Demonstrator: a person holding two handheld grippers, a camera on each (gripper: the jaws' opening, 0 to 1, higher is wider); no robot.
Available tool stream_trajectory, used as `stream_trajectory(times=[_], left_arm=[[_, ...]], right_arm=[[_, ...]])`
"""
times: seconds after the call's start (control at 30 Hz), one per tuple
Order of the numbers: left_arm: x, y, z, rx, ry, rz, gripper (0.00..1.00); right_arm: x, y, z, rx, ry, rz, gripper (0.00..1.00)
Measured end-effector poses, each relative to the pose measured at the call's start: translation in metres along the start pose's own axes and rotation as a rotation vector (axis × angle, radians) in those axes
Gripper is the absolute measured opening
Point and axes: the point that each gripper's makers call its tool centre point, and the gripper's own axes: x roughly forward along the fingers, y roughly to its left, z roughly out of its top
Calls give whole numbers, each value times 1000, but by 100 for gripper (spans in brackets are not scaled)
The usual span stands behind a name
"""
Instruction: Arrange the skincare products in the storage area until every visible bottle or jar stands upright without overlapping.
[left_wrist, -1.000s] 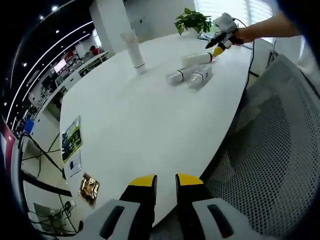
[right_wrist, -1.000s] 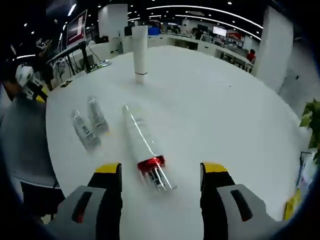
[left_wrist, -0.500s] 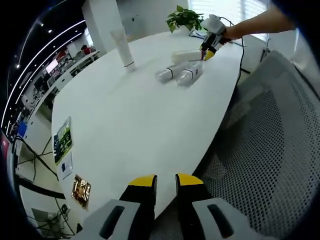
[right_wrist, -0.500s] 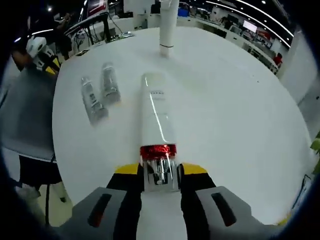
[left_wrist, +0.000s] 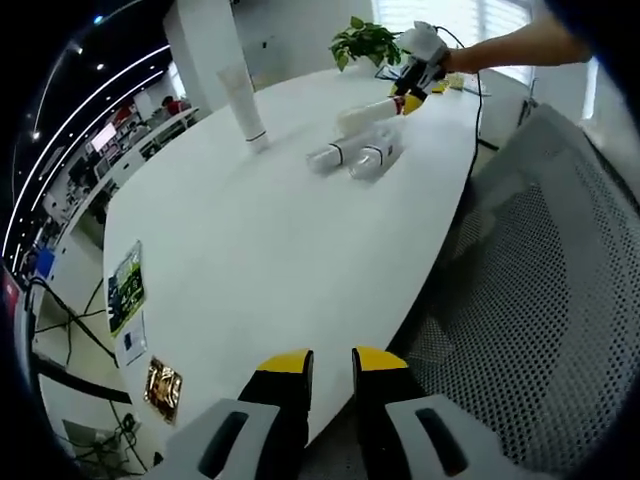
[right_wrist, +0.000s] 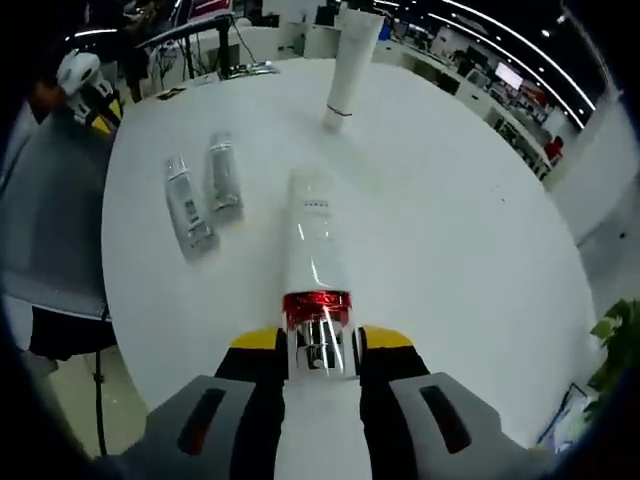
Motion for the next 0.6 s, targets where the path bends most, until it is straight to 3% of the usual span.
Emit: stream_trajectory(times=[0.1,0.2,0.33,0.6], left_arm=[[0,-1,1,7,-3,-4,16],[0,2,1,3,-4,8,16],[-1,4,1,6,-8,22,16],[-3,3,6,9,-32,16,16]], right_arm=[[-6,-3,24,-59,2,-22,25],[-8,-8,48,-178,35,-47,24],[0,-9,76,-297,48,-47,24],[3,-4,119,-383,68,-29,24]])
